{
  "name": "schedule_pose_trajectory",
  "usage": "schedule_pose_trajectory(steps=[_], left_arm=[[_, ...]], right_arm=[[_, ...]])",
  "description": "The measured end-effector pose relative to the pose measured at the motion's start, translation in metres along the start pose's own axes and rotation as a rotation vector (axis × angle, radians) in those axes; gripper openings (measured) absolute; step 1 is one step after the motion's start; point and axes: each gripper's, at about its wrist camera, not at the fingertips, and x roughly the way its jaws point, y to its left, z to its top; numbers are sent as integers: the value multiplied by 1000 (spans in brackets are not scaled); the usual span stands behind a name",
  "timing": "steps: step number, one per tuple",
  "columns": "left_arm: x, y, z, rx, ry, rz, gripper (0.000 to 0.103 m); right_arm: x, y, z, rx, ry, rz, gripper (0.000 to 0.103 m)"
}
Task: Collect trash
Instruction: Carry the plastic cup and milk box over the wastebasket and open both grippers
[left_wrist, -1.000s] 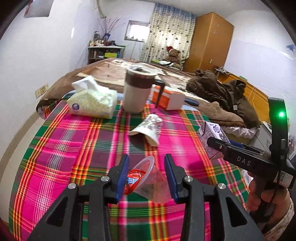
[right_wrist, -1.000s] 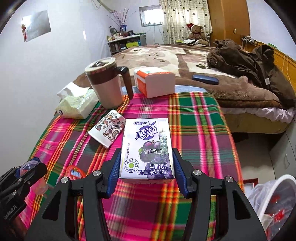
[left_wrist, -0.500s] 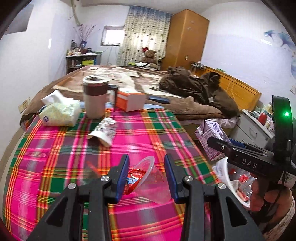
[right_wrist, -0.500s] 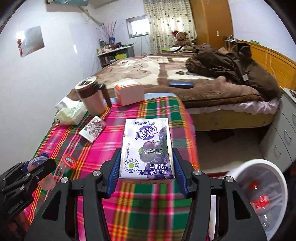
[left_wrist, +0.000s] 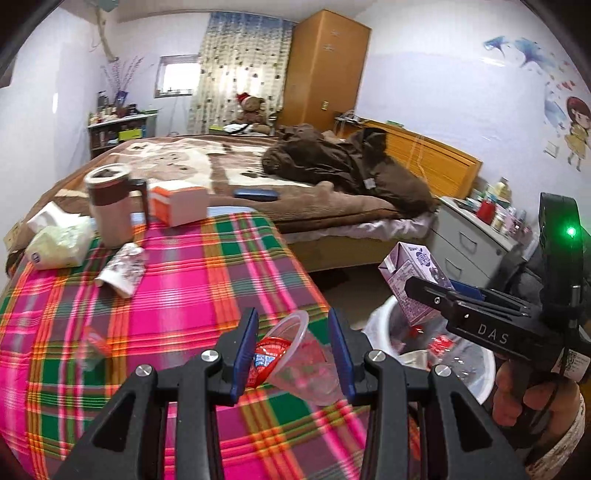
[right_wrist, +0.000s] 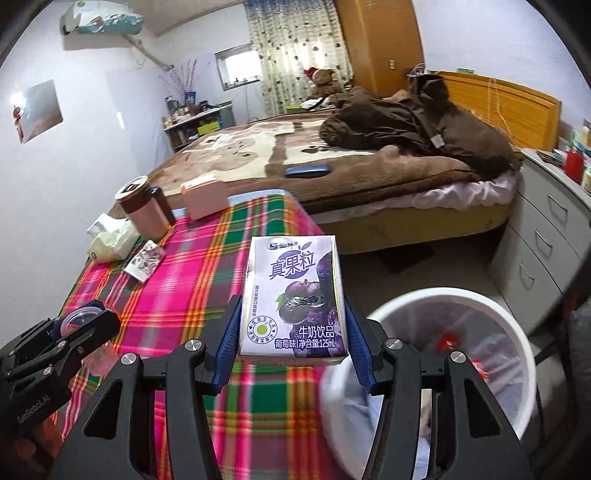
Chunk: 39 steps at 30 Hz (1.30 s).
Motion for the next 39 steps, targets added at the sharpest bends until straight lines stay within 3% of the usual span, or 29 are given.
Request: schedule_pose_trajectory(steps=[22, 39], left_arm=[[59, -128, -15, 139, 103, -210, 40], [97, -165, -25, 196, 186, -234, 41]], right_arm=[[-37, -94, -26, 62, -28, -193, 54], [-19, -137, -50, 129, 99, -205, 55]])
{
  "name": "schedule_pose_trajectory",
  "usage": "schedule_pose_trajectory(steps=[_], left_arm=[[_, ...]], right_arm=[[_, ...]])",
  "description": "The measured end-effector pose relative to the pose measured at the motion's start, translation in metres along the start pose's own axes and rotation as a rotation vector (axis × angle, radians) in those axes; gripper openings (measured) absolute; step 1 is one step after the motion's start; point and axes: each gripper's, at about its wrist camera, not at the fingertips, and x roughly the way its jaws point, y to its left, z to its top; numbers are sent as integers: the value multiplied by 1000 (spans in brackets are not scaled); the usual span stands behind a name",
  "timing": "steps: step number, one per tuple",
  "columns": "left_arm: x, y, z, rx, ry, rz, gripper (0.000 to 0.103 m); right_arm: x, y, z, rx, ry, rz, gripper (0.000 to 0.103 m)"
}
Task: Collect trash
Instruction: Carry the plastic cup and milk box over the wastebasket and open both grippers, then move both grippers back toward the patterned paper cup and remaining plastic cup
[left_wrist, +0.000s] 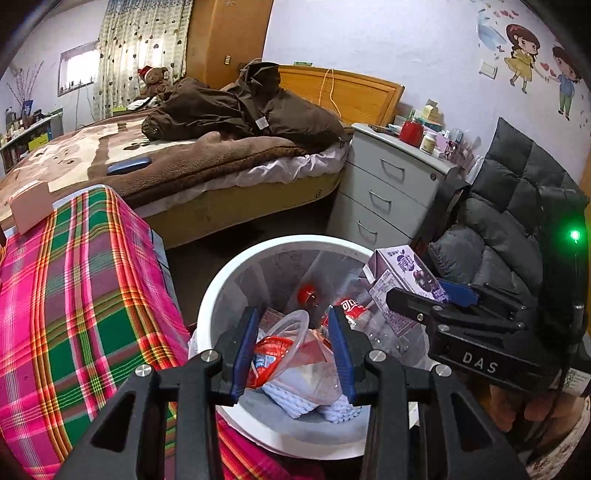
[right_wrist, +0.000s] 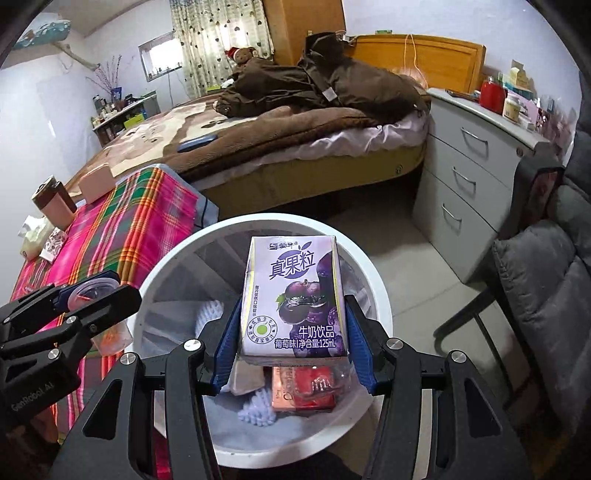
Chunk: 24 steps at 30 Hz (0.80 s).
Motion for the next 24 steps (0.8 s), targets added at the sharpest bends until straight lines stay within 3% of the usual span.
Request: schedule_pose_trajectory(steps=[3, 5, 9, 24], left_arm=[[1, -3, 0, 8, 2, -8, 44], [0, -3, 0, 7, 1, -4, 63], [-2, -4, 0, 3, -4, 7, 64], [-19, 10, -1, -39, -33, 27, 64]], right_arm=[[1, -4, 0, 10, 5, 1, 55], [1, -6, -1, 15, 2, 9, 56], [0, -5, -2, 12, 1, -1, 61], [-6, -6, 2, 33, -33, 4, 63]])
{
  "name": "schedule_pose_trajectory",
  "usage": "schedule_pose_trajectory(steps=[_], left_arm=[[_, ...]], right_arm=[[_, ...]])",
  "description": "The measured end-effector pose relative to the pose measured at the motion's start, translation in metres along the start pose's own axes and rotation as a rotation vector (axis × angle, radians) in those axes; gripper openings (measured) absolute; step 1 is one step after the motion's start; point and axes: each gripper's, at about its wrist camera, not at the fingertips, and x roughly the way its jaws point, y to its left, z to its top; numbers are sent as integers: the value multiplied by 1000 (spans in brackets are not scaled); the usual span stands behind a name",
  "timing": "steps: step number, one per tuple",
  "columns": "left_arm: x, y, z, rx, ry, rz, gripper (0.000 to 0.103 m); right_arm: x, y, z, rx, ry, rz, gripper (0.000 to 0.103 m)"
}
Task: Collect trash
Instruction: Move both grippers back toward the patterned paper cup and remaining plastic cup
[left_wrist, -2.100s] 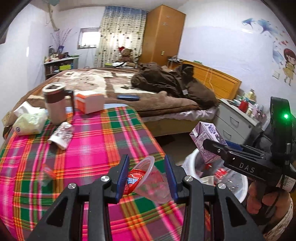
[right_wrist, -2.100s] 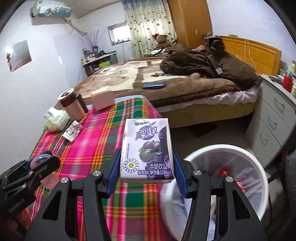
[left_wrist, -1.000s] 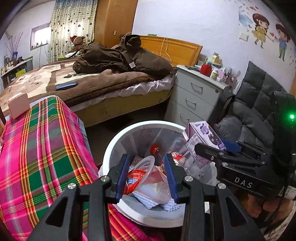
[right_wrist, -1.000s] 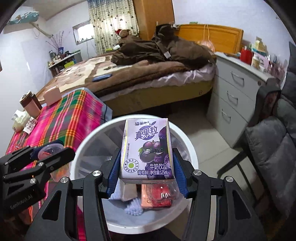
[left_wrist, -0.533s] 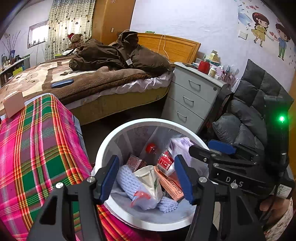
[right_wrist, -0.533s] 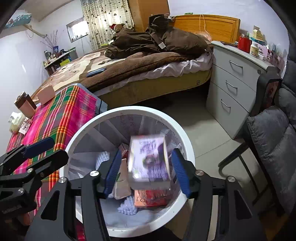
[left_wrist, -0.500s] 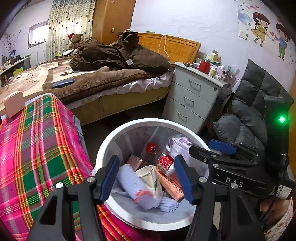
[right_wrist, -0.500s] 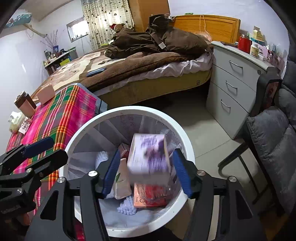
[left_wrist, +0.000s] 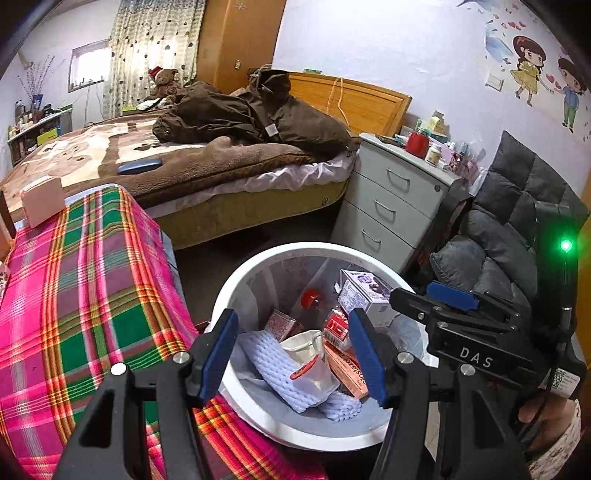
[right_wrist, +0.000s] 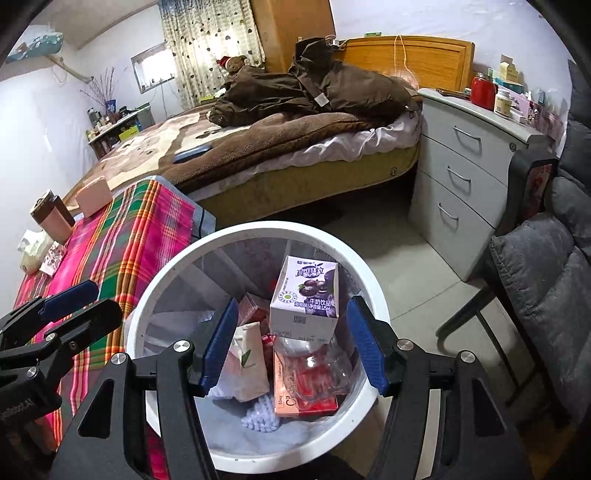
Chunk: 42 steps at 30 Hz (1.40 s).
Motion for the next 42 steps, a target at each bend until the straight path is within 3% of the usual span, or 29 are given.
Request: schedule_pose_trajectory(steps=[16, 26, 42], left_arm=[[-33, 31, -6, -41, -42, 52, 64], [-60, 59, -14, -78, -87, 98, 64], [-98, 135, -37, -198, -116, 252, 66]], right_arm=[[-10, 22, 2, -21, -50, 1, 63], [-15, 44, 2, -37, -81, 53, 63], [-8, 107, 4, -116, -113, 158, 63]])
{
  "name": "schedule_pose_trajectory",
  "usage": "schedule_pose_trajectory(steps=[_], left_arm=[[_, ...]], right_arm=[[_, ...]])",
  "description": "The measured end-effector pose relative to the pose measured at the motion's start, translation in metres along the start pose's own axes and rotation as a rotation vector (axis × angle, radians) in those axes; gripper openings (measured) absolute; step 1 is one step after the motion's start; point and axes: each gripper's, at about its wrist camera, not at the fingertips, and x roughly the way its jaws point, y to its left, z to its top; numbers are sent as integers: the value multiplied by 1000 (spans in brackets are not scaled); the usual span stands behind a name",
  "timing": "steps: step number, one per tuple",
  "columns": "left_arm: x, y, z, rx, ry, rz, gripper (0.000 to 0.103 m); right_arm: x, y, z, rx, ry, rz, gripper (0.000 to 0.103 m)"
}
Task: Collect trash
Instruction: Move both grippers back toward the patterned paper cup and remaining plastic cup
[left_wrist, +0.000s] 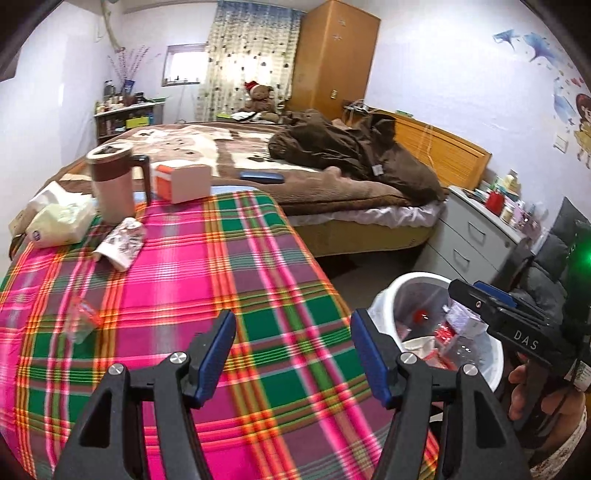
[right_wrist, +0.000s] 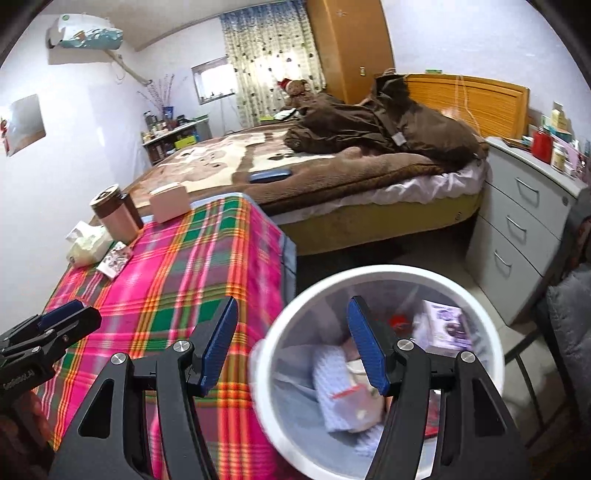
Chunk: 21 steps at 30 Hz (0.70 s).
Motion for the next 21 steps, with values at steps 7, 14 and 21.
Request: schedule_pose_trajectory(steps=[7, 14, 21], left_arm=[[-9, 29, -2, -38, -8, 45, 67], [-18, 67, -6, -89, -21, 122, 69], [-21, 114, -16, -167, -15, 207, 70]], right_arm=[[8, 31, 3, -44, -1, 45, 63], [21, 61, 4, -81, 19, 103, 63], [32, 87, 5, -103, 34, 151, 63]])
